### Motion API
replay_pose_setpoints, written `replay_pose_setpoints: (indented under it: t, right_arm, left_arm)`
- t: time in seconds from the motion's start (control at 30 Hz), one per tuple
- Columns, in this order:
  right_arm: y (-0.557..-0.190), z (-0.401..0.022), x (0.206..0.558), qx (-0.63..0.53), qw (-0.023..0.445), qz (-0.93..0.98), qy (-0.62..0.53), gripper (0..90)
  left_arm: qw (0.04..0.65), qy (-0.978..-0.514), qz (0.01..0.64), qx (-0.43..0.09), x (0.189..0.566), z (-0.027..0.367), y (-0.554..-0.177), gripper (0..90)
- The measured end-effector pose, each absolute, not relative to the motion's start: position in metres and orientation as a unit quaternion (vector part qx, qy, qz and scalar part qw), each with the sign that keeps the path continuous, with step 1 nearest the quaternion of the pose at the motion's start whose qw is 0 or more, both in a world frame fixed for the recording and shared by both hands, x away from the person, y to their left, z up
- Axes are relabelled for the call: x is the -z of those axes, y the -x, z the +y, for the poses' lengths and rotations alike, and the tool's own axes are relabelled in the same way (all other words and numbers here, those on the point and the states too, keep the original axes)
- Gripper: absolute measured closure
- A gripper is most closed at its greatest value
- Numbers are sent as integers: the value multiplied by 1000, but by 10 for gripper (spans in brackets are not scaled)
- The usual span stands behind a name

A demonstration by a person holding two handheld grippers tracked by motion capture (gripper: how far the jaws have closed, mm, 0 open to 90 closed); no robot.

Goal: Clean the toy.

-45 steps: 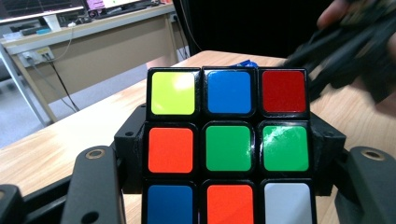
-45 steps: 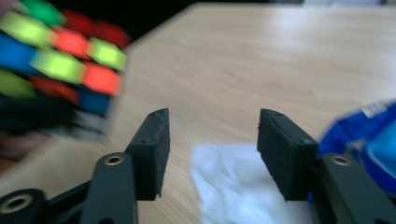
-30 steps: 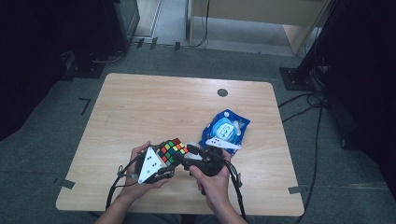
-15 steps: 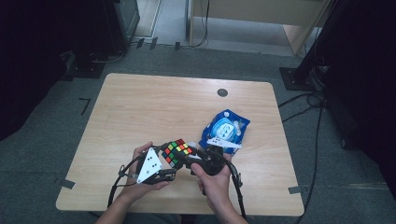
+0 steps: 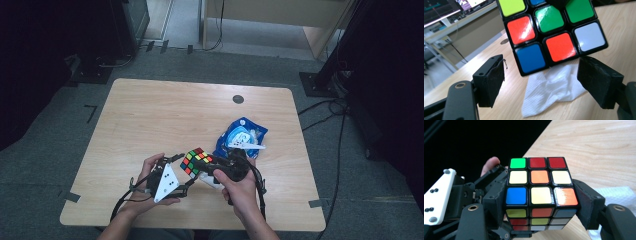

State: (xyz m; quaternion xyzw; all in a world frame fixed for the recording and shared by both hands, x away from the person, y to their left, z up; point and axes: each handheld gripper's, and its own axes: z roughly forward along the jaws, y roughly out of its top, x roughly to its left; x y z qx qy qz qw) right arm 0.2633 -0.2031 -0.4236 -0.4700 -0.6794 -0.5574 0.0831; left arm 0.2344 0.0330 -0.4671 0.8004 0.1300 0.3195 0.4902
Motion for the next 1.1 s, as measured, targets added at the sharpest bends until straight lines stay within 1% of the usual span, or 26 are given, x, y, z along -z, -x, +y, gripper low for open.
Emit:
replay_pose_setpoints:
  t: [0.1,0.33,0.5,0.6,0.7,0.73,0.77,0.83,0.9,0.97,1.03,1.1]
  right_arm:
    - [-266,-204,420,545,96,-694,461,348]
    - [-268,-206,421,533,101,-703,460,346]
    - [-268,-203,423,526,108,-710,455,346]
    - [-268,-199,425,519,109,-718,450,346]
    - [-268,-193,428,510,119,-729,442,345]
    - [-268,-192,428,508,122,-732,438,346]
    - [-267,-190,429,505,124,-734,437,345]
    - [-267,-187,431,503,121,-735,438,345]
    - [-269,-187,433,501,127,-735,438,344]
    - [-269,-187,435,501,128,-733,441,343]
    - [-270,-188,436,504,136,-729,443,339]
    - [-271,-192,434,513,133,-726,438,336]
  left_arm:
    - [489,-800,128,-323,466,33,-233,207]
    - [487,-801,115,-328,465,26,-229,179]
    - [493,-803,111,-316,465,22,-228,120]
    - [495,-805,106,-309,466,20,-228,103]
    - [494,-808,98,-306,467,16,-226,103]
    - [494,-809,95,-303,468,15,-225,113]
    - [496,-809,87,-302,468,15,-224,143]
    - [498,-812,78,-295,468,15,-222,231]
    - [499,-814,75,-289,469,15,-221,291]
    - [499,-814,76,-286,469,15,-222,313]
    - [499,-814,87,-285,468,18,-224,324]
    - [502,-811,102,-283,466,24,-228,330]
